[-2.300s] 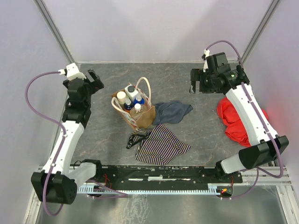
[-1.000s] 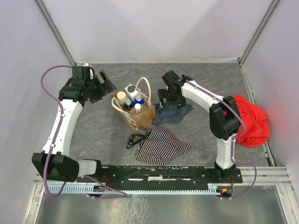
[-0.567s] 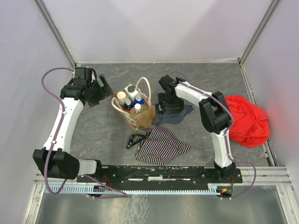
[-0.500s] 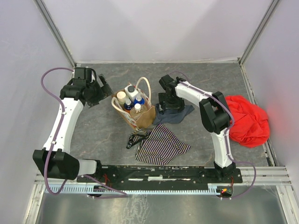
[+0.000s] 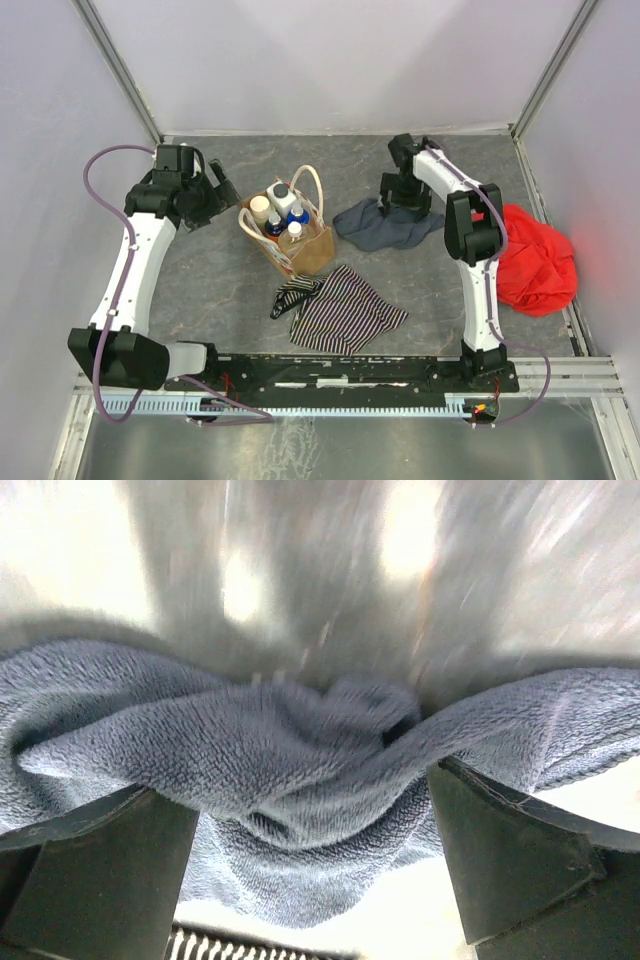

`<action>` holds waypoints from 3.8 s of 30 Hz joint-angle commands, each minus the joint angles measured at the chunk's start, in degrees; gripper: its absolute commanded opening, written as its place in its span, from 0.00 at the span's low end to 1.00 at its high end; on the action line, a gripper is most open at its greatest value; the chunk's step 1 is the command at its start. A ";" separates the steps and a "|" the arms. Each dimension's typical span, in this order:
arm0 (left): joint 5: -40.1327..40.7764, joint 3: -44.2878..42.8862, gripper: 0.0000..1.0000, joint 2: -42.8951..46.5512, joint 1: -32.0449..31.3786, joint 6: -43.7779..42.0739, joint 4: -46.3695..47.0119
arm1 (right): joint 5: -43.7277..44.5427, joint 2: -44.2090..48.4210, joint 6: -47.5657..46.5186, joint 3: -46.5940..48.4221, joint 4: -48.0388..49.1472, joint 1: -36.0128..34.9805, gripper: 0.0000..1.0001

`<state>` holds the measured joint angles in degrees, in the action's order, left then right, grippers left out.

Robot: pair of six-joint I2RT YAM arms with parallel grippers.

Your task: Take the personal care products out of the canvas bag

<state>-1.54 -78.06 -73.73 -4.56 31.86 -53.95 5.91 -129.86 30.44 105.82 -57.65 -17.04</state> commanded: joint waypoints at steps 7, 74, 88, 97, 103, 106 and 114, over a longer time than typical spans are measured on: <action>1.31 -6.14 0.99 -0.73 0.29 -0.84 -1.36 | 9.32 -27.65 -0.59 51.68 -9.34 10.47 1.00; 0.23 -7.91 0.99 3.22 0.25 -1.26 -5.08 | 10.44 27.26 9.58 -51.97 14.81 -23.74 1.00; 0.23 -6.05 0.99 5.03 0.25 -1.05 -5.77 | 6.79 11.91 1.54 -25.97 9.80 -7.98 1.00; -0.65 -3.57 0.99 4.34 0.25 -0.49 -4.50 | 10.51 -13.93 -4.37 29.09 -7.84 -5.43 1.00; 0.15 -7.10 0.99 3.56 0.25 -1.35 -6.78 | 5.35 -24.22 1.70 46.86 -5.43 2.38 1.00; 1.28 -7.46 0.99 4.20 0.25 -1.50 -6.75 | 6.05 -23.48 1.83 41.52 -3.56 7.06 1.00; -0.01 -6.47 0.99 3.33 0.25 -1.89 -6.98 | 10.62 -21.99 -0.70 37.47 -3.91 18.37 0.99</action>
<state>-1.56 -83.26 -70.83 -4.56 31.86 -61.21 11.94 -155.02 30.15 151.11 -62.22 -3.46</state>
